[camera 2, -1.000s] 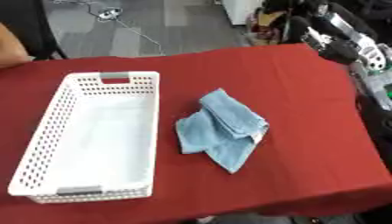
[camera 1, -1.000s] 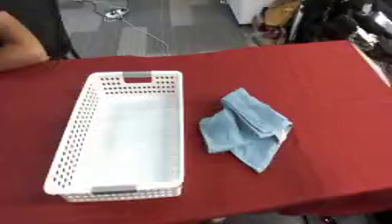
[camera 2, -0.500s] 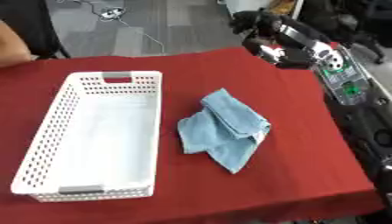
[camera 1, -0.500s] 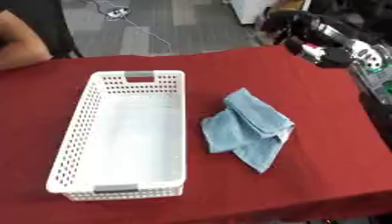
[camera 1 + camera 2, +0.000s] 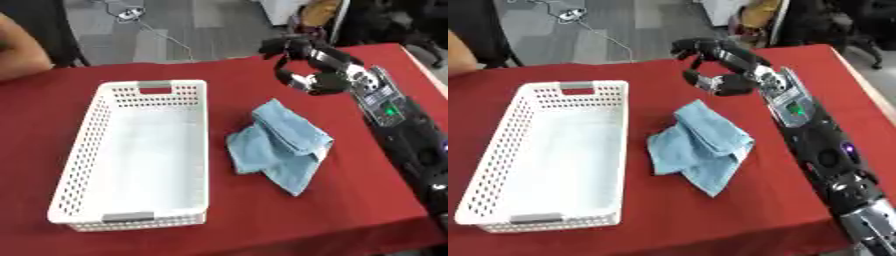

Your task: Pick up objects on the table and place them in the box.

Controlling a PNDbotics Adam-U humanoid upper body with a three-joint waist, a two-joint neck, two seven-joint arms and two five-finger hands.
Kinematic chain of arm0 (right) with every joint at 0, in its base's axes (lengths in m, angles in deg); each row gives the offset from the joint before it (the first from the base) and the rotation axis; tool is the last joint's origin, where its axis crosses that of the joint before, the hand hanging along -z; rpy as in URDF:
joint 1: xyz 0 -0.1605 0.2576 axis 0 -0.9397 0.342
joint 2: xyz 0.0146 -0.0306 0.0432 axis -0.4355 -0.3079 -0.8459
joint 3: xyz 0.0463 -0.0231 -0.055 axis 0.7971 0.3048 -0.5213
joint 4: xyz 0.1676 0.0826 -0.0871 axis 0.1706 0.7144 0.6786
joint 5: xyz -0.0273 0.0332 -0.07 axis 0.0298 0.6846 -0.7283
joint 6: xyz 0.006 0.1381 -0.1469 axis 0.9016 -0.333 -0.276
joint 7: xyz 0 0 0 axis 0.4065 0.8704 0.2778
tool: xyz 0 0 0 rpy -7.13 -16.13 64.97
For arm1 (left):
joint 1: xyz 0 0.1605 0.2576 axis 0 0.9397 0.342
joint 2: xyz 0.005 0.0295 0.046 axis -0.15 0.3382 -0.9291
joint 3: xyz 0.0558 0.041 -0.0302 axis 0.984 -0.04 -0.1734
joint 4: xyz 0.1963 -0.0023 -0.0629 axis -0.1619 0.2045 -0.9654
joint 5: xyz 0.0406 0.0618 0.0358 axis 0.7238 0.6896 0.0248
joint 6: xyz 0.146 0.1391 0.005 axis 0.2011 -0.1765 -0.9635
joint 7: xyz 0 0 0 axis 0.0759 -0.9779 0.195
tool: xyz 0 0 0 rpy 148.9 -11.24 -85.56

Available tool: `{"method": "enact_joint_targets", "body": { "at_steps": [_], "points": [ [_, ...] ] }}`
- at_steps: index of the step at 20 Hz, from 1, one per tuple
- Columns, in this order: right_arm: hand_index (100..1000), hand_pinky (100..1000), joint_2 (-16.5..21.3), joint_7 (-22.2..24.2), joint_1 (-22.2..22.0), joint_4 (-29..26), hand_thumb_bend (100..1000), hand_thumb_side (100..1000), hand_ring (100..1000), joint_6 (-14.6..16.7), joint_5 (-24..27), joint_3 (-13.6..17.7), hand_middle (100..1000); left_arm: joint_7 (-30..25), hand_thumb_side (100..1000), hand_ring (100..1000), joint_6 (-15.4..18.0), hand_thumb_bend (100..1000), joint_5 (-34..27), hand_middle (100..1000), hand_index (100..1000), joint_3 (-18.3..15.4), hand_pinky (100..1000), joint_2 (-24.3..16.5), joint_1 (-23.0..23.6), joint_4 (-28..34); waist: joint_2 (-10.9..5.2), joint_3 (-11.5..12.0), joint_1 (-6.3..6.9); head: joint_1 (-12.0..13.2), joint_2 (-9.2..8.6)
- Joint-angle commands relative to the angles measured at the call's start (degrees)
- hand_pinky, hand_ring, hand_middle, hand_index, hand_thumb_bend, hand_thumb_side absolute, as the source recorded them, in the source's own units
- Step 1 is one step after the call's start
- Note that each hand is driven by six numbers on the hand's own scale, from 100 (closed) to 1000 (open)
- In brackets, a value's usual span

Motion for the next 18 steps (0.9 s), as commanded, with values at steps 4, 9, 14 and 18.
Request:
{"method": "enact_joint_targets", "body": {
  "at_steps": [4,9,14,18],
  "points": [
    [971,699,-0.1,9.7,0.7,1.2,336,712,856,10.6,-2.4,-0.8,869,-0.4,700,305,0.2,164,-0.3,473,658,0.0,296,-0.8,-1.0,1.0,-0.37,0.0,0.17,-0.4,-0.05],
    [971,647,0.7,14.5,0.5,1.8,584,611,810,12.9,-5.4,-2.2,876,-0.7,703,305,0.1,160,-0.5,477,658,0.1,295,-0.9,-1.0,1.0,-0.33,0.0,0.17,-0.3,-0.05],
    [972,568,3.4,18.2,1.5,1.9,693,461,711,17.8,-18.6,-6.2,894,-0.9,702,305,0.0,160,-0.5,478,658,0.2,296,-1.0,-1.0,1.0,-0.38,0.1,-0.01,-0.2,-0.05],
    [970,542,3.5,18.3,1.9,2.7,696,447,659,20.5,-25.8,-6.3,910,-1.1,701,305,0.0,160,-0.4,479,658,0.2,295,-1.0,-1.0,1.0,-0.4,0.1,0.0,-0.3,-0.05]
  ]
}}
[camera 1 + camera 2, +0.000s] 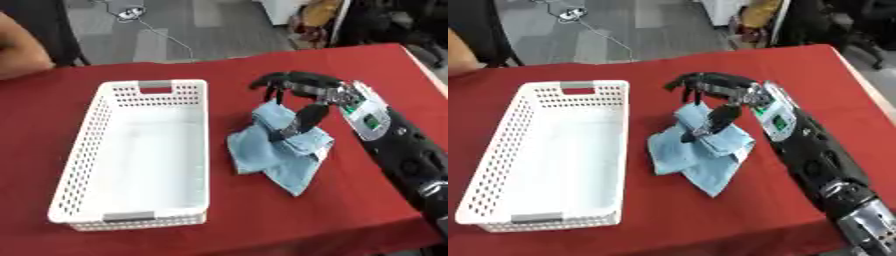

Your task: Pick up objects on the table and place them in the box.

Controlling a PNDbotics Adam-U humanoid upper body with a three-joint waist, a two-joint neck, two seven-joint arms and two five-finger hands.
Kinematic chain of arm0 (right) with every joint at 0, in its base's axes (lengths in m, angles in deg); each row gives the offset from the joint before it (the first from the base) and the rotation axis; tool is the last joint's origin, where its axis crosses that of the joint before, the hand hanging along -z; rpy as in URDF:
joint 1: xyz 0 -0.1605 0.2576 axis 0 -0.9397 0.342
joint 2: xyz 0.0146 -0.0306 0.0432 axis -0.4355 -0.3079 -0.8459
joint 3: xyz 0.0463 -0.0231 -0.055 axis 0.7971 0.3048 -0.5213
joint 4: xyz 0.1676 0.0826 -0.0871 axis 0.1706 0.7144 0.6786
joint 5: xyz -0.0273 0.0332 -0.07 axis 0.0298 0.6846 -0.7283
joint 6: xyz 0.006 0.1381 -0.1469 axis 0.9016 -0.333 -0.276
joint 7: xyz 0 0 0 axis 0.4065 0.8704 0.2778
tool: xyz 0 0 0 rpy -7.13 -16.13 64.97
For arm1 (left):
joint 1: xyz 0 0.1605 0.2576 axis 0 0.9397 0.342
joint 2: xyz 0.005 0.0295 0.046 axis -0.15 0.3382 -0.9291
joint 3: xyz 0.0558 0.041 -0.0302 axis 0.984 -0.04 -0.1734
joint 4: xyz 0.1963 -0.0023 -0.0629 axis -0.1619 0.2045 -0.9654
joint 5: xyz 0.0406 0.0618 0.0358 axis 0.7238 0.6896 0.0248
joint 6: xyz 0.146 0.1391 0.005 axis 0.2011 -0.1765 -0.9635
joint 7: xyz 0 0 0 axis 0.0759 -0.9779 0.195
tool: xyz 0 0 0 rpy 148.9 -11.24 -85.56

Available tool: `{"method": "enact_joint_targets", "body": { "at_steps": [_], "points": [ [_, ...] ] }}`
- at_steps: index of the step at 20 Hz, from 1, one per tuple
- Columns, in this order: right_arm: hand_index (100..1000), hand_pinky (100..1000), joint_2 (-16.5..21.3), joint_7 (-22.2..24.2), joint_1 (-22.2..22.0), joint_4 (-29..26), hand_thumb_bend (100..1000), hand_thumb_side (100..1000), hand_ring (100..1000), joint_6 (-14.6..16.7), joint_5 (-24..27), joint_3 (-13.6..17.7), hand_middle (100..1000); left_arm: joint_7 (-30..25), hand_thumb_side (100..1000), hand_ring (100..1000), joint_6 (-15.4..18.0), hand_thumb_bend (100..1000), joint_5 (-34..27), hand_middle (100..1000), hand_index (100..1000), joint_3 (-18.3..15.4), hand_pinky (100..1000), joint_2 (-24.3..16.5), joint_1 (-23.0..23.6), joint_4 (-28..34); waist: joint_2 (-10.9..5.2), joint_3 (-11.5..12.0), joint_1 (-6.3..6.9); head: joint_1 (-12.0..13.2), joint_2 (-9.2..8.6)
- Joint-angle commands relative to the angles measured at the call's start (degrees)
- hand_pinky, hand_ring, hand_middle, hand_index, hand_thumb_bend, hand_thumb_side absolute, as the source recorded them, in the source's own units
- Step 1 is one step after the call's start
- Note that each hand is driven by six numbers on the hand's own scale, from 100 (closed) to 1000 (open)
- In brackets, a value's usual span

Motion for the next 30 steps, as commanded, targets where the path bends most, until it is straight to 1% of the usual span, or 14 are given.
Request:
{"method": "enact_joint_targets", "body": {
  "at_steps": [1,4,11,13,15,16,20,21,22,30],
  "points": [
    [969,544,1.4,18.7,1.5,-0.1,696,450,657,20.6,-4.3,0.2,914,-0.3,701,305,0.1,160,-0.1,479,658,-0.1,295,-1.0,-1.0,1.0,-0.47,0.0,0.04,-0.3,-0.05],
    [967,549,1.4,18.8,1.7,0.2,696,472,667,21.4,-5.7,0.1,915,-0.4,700,305,0.1,159,-0.1,478,658,-0.1,295,-1.0,-1.0,1.0,-0.47,0.1,0.02,-0.4,-0.05],
    [960,562,2.2,18.8,2.8,1.0,695,496,680,21.5,-8.8,-2.3,912,-0.7,699,305,0.2,160,-0.1,479,659,0.0,296,-1.0,-1.3,1.0,-0.42,0.3,-0.14,-0.4,-0.05],
    [956,576,2.2,18.8,2.9,1.5,694,515,715,21.5,-9.5,-2.4,908,-0.7,698,305,0.2,160,-0.1,478,659,0.1,296,-1.0,-1.3,1.0,-0.37,0.4,-0.15,-0.4,-0.05],
    [956,578,2.0,18.8,3.1,2.1,688,526,721,21.5,-10.2,-2.4,907,-0.8,699,305,0.2,159,-0.1,478,659,0.1,296,-1.0,-1.4,1.0,-0.31,0.4,-0.13,-0.6,-0.05],
    [955,582,1.9,18.8,3.3,2.4,680,545,729,21.5,-10.7,-2.3,908,-0.8,698,305,0.2,159,-0.1,478,659,0.1,296,-0.9,-1.5,1.0,-0.28,0.5,-0.12,-0.7,-0.05],
    [954,590,1.2,18.7,3.9,4.4,673,555,734,21.5,-13.9,-1.9,904,-1.1,699,305,0.3,157,-0.2,478,659,0.3,295,-0.8,-1.8,1.0,-0.12,0.8,-0.1,-1.3,-0.05],
    [953,590,0.9,18.6,4.0,4.9,671,540,734,21.5,-14.9,-1.6,904,-1.2,699,305,0.3,157,-0.2,478,659,0.3,295,-0.8,-1.9,1.0,-0.06,0.9,-0.09,-1.4,-0.05],
    [954,589,0.6,18.2,4.0,5.5,673,555,734,21.5,-15.9,-1.3,904,-1.3,699,305,0.3,158,-0.2,478,659,0.4,296,-0.8,-1.9,1.0,-0.01,0.9,-0.07,-1.5,-0.05],
    [957,584,-1.0,12.5,3.2,10.3,674,560,733,21.5,-23.5,0.7,904,-1.7,697,305,0.5,158,-0.4,477,659,0.5,296,-0.6,-2.5,1.0,0.3,1.2,0.0,-1.8,-0.05]
  ]
}}
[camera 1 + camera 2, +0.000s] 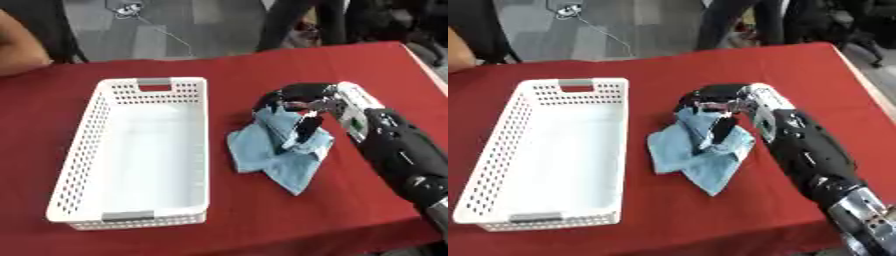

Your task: Pick up objects on the table and place them in the box.

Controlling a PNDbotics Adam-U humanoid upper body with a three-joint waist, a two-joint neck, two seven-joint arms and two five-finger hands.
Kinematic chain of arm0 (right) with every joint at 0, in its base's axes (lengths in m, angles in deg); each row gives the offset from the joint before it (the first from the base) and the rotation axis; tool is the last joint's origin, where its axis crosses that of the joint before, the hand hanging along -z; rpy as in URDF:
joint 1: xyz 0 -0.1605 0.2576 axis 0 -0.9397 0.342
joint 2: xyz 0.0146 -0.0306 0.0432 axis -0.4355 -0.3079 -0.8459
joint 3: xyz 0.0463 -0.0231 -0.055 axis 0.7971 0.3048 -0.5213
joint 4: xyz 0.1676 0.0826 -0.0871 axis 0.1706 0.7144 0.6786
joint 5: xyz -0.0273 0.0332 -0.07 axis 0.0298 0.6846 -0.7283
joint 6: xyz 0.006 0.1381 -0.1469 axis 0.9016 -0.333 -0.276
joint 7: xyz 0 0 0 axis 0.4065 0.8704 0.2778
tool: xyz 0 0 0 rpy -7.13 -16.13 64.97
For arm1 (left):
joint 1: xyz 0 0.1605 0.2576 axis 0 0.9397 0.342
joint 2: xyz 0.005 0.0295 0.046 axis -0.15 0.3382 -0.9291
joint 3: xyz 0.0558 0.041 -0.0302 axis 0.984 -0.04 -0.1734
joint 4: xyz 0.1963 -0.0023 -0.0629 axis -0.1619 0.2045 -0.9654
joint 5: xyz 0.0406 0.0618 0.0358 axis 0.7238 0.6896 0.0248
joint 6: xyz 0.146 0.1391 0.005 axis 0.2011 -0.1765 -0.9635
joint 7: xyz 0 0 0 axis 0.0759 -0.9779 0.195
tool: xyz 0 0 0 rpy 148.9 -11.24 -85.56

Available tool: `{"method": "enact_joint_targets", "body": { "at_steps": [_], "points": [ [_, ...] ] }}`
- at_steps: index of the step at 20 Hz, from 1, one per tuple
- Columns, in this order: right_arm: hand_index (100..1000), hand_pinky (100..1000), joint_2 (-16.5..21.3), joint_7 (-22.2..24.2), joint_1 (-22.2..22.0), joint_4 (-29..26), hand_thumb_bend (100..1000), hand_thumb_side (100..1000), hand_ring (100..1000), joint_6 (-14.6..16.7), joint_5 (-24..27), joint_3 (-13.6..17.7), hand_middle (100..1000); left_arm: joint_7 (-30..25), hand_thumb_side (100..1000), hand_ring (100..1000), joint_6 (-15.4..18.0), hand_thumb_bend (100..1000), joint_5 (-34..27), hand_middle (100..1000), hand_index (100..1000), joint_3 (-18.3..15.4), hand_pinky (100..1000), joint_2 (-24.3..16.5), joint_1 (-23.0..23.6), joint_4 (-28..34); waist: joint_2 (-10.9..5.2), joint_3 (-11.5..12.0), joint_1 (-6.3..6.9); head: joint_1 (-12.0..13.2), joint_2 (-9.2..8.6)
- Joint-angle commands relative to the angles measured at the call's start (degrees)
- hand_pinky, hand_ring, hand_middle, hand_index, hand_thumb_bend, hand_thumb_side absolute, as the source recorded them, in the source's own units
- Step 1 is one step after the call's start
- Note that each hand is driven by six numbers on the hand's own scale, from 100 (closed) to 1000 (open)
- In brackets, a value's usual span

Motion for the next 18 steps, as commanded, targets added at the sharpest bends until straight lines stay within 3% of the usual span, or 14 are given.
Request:
{"method": "enact_joint_targets", "body": {
  "at_steps": [1,6,11,16,18],
  "points": [
    [957,585,0.4,15.3,0.6,0.8,674,560,733,18.0,-2.4,1.0,904,-0.4,697,305,0.1,158,-0.2,477,659,0.1,296,-0.6,-1.0,1.0,-0.36,0.1,0.24,-0.4,-0.05],
    [945,589,-0.3,12.7,0.2,3.3,667,551,733,18.0,-7.3,1.3,898,-0.6,696,305,0.1,157,-0.3,477,659,0.2,296,-0.6,-1.2,1.0,-0.25,0.1,0.26,-0.6,-0.05],
    [919,575,-1.9,8.7,-0.8,7.2,647,540,708,18.0,-16.5,3.2,872,-0.9,692,306,0.3,161,-0.5,477,659,0.3,297,-0.4,-1.8,1.0,-0.03,0.4,0.4,-0.7,-0.05],
    [869,531,-3.2,0.1,-1.8,11.5,618,520,662,16.3,-26.7,6.2,818,-1.1,691,306,0.6,161,-0.6,477,659,0.4,298,-0.1,-2.4,1.0,0.38,0.7,0.53,-1.1,-0.05],
    [836,493,-3.5,-4.3,-2.0,12.8,568,495,619,15.1,-30.8,6.9,784,-1.2,692,306,0.6,161,-0.7,477,659,0.4,298,0.0,-2.5,1.0,0.55,0.7,0.55,-1.1,-0.05]
  ]
}}
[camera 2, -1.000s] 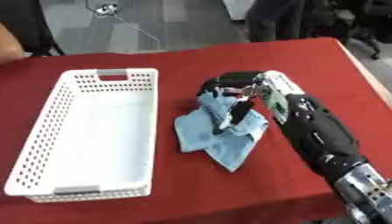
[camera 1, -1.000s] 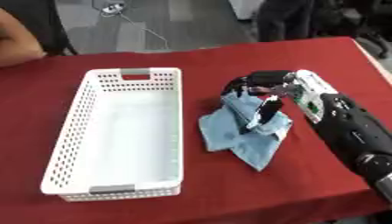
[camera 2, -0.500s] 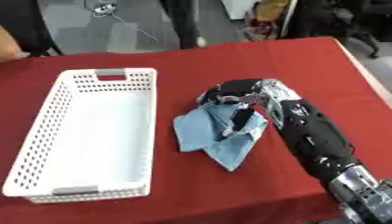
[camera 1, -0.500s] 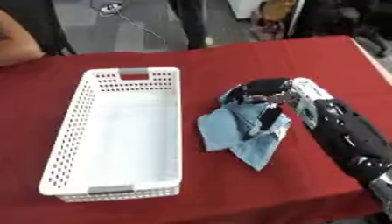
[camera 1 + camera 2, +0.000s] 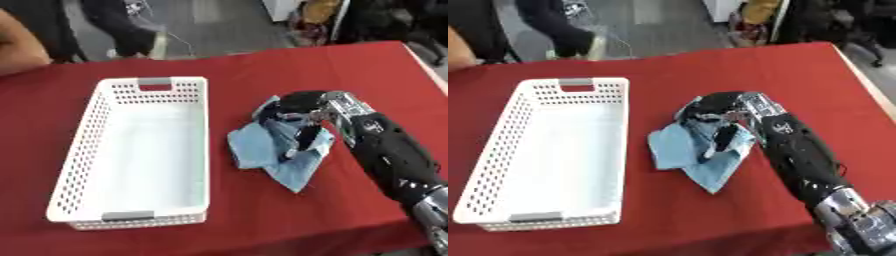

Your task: Pick up objects on the table and place them in the box.

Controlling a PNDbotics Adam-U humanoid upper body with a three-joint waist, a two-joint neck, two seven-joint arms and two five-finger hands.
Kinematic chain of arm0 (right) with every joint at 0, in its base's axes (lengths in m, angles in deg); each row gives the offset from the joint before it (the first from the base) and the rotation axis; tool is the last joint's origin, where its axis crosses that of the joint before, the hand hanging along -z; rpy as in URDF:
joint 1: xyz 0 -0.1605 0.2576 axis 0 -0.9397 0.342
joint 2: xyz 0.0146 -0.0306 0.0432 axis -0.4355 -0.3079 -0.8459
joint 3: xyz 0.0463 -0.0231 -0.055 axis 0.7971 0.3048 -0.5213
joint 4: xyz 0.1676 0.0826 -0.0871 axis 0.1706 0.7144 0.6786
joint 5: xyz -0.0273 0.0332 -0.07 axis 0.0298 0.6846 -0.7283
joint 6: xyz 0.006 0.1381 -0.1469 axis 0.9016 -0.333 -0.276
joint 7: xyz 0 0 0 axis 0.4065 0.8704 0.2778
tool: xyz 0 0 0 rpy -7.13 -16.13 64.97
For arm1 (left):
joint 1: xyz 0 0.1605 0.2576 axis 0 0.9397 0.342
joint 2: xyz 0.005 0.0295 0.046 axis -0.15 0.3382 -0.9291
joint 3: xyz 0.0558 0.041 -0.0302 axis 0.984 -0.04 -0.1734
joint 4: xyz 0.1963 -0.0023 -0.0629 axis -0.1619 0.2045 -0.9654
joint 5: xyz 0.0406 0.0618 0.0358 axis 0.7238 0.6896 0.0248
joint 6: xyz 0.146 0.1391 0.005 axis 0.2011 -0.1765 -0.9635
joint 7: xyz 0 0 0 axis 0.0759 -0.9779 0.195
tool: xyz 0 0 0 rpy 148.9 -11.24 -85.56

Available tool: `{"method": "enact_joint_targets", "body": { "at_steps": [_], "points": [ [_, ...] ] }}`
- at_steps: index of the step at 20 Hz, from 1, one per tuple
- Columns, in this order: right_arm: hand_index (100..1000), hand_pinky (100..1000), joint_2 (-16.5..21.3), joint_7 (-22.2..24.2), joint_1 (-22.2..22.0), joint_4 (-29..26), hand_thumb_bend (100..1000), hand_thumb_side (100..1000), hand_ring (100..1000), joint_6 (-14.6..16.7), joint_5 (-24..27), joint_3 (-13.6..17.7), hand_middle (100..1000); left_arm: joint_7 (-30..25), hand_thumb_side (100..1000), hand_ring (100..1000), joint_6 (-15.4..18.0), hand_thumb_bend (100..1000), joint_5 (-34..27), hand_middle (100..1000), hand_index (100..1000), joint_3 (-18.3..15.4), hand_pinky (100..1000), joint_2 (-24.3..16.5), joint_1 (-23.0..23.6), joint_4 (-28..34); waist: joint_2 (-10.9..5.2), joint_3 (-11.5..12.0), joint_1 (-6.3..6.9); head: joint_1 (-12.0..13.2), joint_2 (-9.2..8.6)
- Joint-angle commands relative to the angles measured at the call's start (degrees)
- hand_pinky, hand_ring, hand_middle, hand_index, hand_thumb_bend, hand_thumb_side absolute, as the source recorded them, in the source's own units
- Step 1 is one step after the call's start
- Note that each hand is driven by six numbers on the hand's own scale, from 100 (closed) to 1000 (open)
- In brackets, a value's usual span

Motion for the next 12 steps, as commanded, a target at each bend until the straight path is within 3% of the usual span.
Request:
{"method": "enact_joint_targets", "body": {
  "at_steps": [1,2,3,4,5,6,7,10,11,12],
  "points": [
    [792,437,-0.1,1.8,-1.4,4.2,469,440,566,5.8,-13.7,0.6,741,-0.3,691,306,0.2,162,-0.2,476,659,0.1,298,-0.5,-1.2,1.0,0.27,0.1,0.45,-0.9,-0.05],
    [799,446,-0.2,-0.7,-1.5,4.5,478,447,574,4.9,-15.6,0.7,746,-0.3,691,306,0.3,162,-0.2,477,660,0.1,298,-0.5,-1.3,1.0,0.32,0.2,0.45,-0.8,-0.05],
    [723,329,-0.3,-3.1,-1.6,4.9,371,358,486,4.2,-17.3,0.9,668,-0.3,690,306,0.3,164,-0.2,476,660,0.1,298,-0.5,-1.3,1.0,0.35,0.2,0.44,-0.8,-0.05],
    [709,304,-0.3,-5.7,-1.7,5.2,355,338,469,3.5,-18.9,1.0,651,-0.3,690,306,0.3,164,-0.2,476,660,0.1,299,-0.5,-1.3,1.0,0.36,0.2,0.43,-0.8,-0.05],
    [645,205,-0.3,-8.2,-1.8,5.5,301,255,400,3.0,-20.1,1.1,587,-0.4,689,306,0.4,164,-0.2,476,660,0.1,299,-0.5,-1.4,1.0,0.36,0.2,0.42,-0.7,-0.05],
    [645,205,-0.4,-10.6,-1.9,5.8,301,255,400,2.7,-21.1,1.2,587,-0.4,689,306,0.4,164,-0.2,476,660,0.1,299,-0.5,-1.4,1.0,0.35,0.2,0.41,-0.6,-0.05],
    [547,100,-0.4,-12.9,-1.9,6.2,236,185,325,2.6,-21.9,1.3,508,-0.4,689,306,0.4,163,-0.2,476,660,0.1,298,-0.5,-1.4,1.0,0.34,0.2,0.42,-0.6,-0.05],
    [468,100,-0.3,-18.7,-2.1,7.0,189,146,277,2.7,-23.9,1.4,441,-0.5,689,306,0.3,163,-0.3,476,659,0.1,298,-0.5,-1.3,1.0,0.31,0.2,0.43,-0.6,-0.05],
    [397,100,-0.3,-19.9,-2.1,7.3,166,135,263,2.8,-24.7,1.4,357,-0.5,689,306,0.3,162,-0.3,476,659,0.1,298,-0.5,-1.3,1.0,0.31,0.1,0.43,-0.6,-0.05],
    [400,100,-0.2,-20.9,-2.2,7.7,163,136,264,2.9,-25.3,1.5,364,-0.5,689,306,0.3,162,-0.3,476,659,0.1,298,-0.5,-1.3,1.0,0.31,0.1,0.44,-0.6,-0.05]
  ]
}}
